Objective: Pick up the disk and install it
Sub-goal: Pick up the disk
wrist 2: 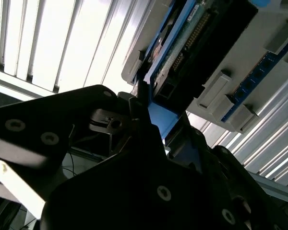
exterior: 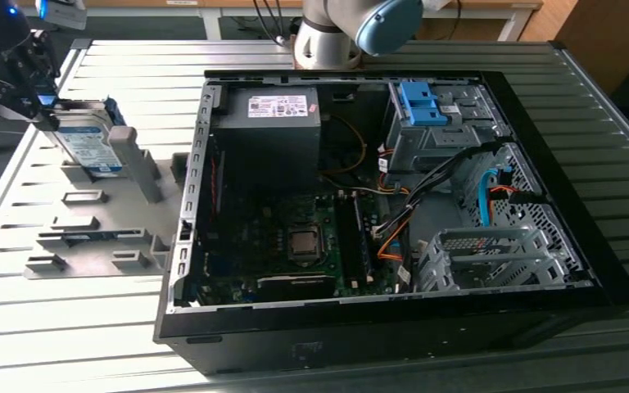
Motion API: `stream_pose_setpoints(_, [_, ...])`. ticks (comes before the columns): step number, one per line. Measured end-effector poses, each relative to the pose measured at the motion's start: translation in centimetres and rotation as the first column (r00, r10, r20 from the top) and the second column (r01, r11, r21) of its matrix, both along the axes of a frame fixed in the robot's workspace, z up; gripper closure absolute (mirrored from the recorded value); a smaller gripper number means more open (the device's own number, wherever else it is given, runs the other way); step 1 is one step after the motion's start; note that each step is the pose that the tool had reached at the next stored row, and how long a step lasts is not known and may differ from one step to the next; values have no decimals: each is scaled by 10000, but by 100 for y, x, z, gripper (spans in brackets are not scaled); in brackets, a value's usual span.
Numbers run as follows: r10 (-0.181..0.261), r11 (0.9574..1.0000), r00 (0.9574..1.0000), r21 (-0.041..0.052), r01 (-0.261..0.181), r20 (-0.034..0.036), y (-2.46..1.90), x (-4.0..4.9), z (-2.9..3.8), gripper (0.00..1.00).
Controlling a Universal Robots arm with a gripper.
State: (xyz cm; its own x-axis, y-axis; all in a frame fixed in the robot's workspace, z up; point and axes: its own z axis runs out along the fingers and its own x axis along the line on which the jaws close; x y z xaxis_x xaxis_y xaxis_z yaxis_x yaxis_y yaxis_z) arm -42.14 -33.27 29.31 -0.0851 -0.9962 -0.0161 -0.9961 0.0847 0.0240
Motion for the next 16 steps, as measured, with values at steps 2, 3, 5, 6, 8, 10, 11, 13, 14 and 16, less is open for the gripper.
stream_pose_setpoints(2, [0,10000,10000,0,0,0,0,0,-1,63])
stream_pose_setpoints(3, [0,10000,10000,0,0,-1,0,0,-1,63])
stream_pose_setpoints(5, [1,10000,10000,0,-1,0,0,0,-2,63])
stream_pose_setpoints(6, [7,10000,10000,0,-7,0,0,0,-3,63])
stream_pose_setpoints(8, [28,10000,10000,0,-28,-1,0,0,-3,63])
stream_pose_setpoints(10, [102,9999,9999,1,-102,0,0,0,-5,63])
stream_pose_setpoints(11, [199,9998,9998,0,-199,-1,0,0,-6,63])
stream_pose_setpoints(13, [397,9992,9992,1,-397,0,0,0,-8,63])
stream_pose_setpoints(14, [427,9991,9991,0,-427,0,0,0,-8,63])
stream_pose_setpoints(16, [636,9980,9980,0,-636,-1,-1,0,-9,63])
